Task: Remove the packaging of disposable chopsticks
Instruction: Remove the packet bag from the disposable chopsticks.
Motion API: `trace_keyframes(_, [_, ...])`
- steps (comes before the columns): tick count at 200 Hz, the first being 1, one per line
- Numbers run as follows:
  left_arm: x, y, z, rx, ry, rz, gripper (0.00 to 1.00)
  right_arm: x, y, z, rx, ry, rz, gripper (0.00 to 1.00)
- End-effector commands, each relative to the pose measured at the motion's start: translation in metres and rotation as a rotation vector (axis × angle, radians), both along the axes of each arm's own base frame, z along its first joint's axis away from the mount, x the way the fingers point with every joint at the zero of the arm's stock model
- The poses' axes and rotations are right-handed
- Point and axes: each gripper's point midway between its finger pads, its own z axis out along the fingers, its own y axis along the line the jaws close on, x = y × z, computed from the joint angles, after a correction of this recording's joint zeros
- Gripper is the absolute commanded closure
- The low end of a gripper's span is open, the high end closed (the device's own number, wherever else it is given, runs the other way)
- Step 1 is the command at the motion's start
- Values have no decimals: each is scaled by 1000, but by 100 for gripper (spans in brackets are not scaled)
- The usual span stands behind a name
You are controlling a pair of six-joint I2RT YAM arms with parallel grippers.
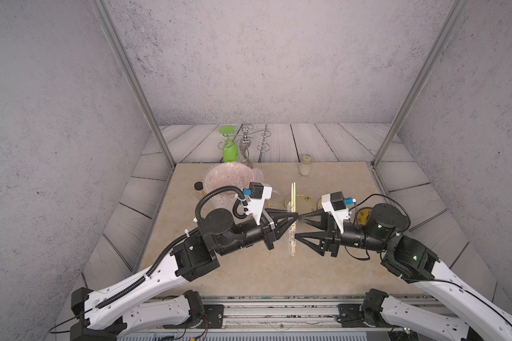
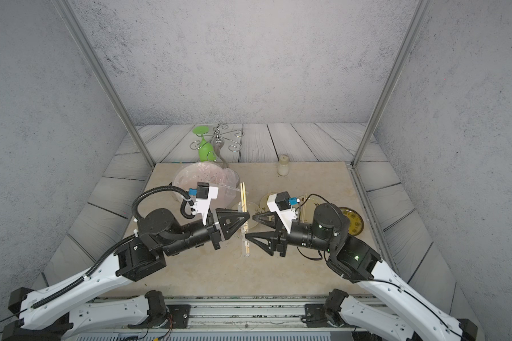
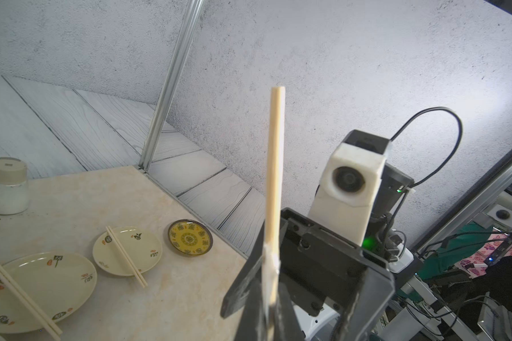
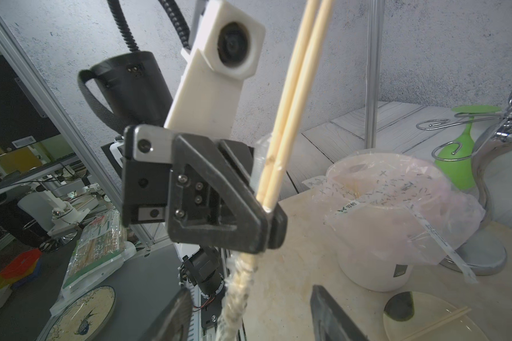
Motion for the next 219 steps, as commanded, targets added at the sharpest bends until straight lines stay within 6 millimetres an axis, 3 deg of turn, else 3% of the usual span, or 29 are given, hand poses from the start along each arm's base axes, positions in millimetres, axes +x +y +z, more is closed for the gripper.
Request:
trace_keyframes(1, [-2,2,18,-72,-49,-8,100,1,8,4,42,44,23,38])
trace_keyframes(22, [-2,1,21,-89,-60,-10,100,-2,15,2,34,64,71,49])
trace_keyframes(69, [4,12,29,-118,-93,56,100,-5,13,2,44,62,82,100])
trace_keyframes(104, [3,18,37,-122,-108,70,99,-10,14,1,43,68,110,100])
trace_keyframes(115, [2,21,40,-117,-121,75,71,-12,15,-1,39,73,123,100])
trace_keyframes(132, [2,29,48,-105,-141,97,45,-15,17,-2,32,83,149,100])
trace_keyframes(138, [1,31,50,-93,-151,103,41,-16,18,-3,30,86,157,100])
trace_keyframes(157, [-1,36,55,-49,-178,105,40,-20,20,-6,20,94,196,100])
trace_keyframes(183, [-7,35,61,-18,-205,77,48,-30,24,-8,0,99,275,100])
trace_keyframes(219, [-11,35,63,-10,-209,51,69,-35,24,-13,-22,99,312,100])
